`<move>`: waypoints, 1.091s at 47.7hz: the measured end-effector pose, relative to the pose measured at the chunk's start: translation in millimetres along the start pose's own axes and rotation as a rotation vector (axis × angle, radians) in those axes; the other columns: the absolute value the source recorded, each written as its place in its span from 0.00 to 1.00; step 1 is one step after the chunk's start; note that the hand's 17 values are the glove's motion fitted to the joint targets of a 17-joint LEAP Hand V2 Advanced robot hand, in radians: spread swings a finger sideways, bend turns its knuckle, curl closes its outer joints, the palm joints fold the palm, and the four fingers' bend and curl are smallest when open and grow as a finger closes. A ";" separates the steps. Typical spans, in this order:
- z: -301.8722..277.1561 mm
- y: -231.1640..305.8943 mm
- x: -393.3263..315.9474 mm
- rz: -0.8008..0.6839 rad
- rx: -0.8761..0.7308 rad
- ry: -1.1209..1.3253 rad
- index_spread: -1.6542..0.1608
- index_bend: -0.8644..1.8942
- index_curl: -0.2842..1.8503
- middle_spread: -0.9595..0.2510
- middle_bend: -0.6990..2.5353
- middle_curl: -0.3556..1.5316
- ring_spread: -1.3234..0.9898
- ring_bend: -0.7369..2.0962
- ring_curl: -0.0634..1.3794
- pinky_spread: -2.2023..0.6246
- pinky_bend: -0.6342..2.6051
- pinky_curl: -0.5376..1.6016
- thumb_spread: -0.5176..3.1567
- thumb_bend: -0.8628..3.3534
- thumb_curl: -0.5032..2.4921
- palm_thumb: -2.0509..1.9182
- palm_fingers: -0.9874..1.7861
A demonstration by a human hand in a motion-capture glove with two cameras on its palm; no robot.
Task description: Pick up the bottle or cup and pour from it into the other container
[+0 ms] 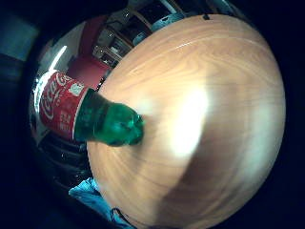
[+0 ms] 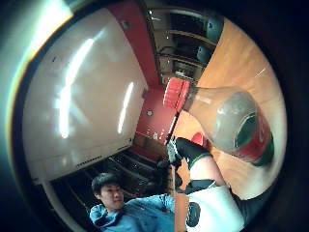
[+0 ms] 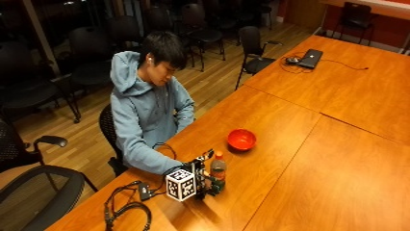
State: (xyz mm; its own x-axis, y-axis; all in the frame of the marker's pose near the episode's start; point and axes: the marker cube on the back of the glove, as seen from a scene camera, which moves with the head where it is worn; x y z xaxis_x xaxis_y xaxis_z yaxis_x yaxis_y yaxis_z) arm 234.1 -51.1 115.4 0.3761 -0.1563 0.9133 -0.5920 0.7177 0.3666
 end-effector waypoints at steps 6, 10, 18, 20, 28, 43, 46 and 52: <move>17.0 -3.6 -0.2 0.015 -0.011 -0.040 0.74 0.36 0.23 0.89 0.27 0.36 0.64 0.44 0.24 0.87 0.43 0.38 0.38 0.20 0.30 0.68 0.35; 31.1 -5.2 -0.4 0.019 -0.026 -0.072 0.74 0.35 0.22 0.89 0.27 0.35 0.64 0.44 0.25 0.88 0.46 0.39 0.38 0.20 0.30 0.68 0.36; 50.8 -9.1 -0.3 0.011 0.001 -0.114 0.72 0.37 0.22 0.90 0.26 0.33 0.65 0.48 0.26 0.88 0.49 0.40 0.36 0.20 0.30 0.70 0.44; 54.5 -9.4 -0.4 0.010 0.024 -0.120 0.73 0.39 0.23 0.89 0.27 0.33 0.64 0.49 0.26 0.87 0.48 0.40 0.36 0.21 0.31 0.71 0.50; 65.1 -14.3 -5.6 0.003 0.080 -0.147 0.81 0.41 0.27 0.82 0.34 0.38 0.57 0.48 0.26 0.82 0.39 0.36 0.34 0.21 0.32 0.76 0.70; 89.0 -17.2 -25.1 -0.011 0.009 -0.079 0.85 0.37 0.30 0.78 0.32 0.40 0.53 0.45 0.30 0.76 0.36 0.38 0.31 0.20 0.35 0.77 0.76; 96.3 -17.0 -34.9 -0.028 -0.038 -0.031 0.85 0.36 0.30 0.78 0.32 0.41 0.53 0.45 0.30 0.75 0.36 0.38 0.30 0.20 0.35 0.77 0.76; 111.5 -16.6 -60.3 -0.073 -0.156 0.092 0.85 0.36 0.30 0.77 0.31 0.41 0.52 0.45 0.31 0.75 0.36 0.39 0.29 0.20 0.36 0.77 0.77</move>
State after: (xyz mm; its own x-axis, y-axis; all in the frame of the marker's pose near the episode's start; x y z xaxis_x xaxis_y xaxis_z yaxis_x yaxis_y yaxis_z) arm 141.9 -129.3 74.0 0.4818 -0.1540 0.8626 -0.4461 0.8042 0.3928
